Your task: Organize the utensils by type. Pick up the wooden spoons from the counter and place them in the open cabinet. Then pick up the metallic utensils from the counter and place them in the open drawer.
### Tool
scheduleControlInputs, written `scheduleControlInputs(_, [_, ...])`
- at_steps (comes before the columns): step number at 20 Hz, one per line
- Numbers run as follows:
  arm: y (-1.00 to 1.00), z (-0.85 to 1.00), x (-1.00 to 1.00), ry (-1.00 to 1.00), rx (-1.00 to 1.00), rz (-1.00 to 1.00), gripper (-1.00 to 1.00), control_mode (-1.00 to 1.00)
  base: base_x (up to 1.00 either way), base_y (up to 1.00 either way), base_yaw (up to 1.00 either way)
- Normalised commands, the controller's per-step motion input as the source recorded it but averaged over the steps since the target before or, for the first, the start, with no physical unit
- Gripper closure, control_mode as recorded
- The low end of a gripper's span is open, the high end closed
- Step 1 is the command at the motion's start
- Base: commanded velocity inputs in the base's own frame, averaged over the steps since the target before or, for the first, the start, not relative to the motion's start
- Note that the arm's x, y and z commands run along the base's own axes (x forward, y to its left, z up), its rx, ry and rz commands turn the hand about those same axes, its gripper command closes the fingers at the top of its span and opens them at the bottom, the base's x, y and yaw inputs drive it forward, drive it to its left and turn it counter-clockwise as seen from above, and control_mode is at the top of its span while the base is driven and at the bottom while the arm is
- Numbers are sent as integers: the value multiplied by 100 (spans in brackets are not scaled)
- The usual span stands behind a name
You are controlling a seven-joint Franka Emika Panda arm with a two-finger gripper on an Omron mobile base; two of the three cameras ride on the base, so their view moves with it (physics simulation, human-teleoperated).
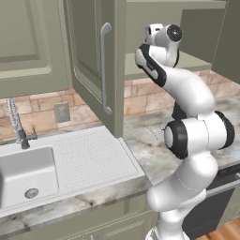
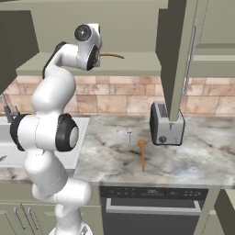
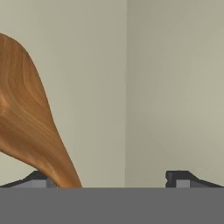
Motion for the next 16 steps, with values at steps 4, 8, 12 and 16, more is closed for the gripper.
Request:
scheduleControlInputs(4, [-6, -6, 11, 2, 11, -2, -100, -100, 0, 0, 0])
scheduleControlInputs(8, [-12, -2, -43, 0, 10, 0, -100, -100, 0, 0, 0])
scheduleControlInputs(12, [-14, 0, -55, 0, 6, 2, -100, -100, 0, 0, 0])
scheduleControlInputs(16, [-11, -2, -36, 0, 2, 4, -100, -100, 0, 0, 0])
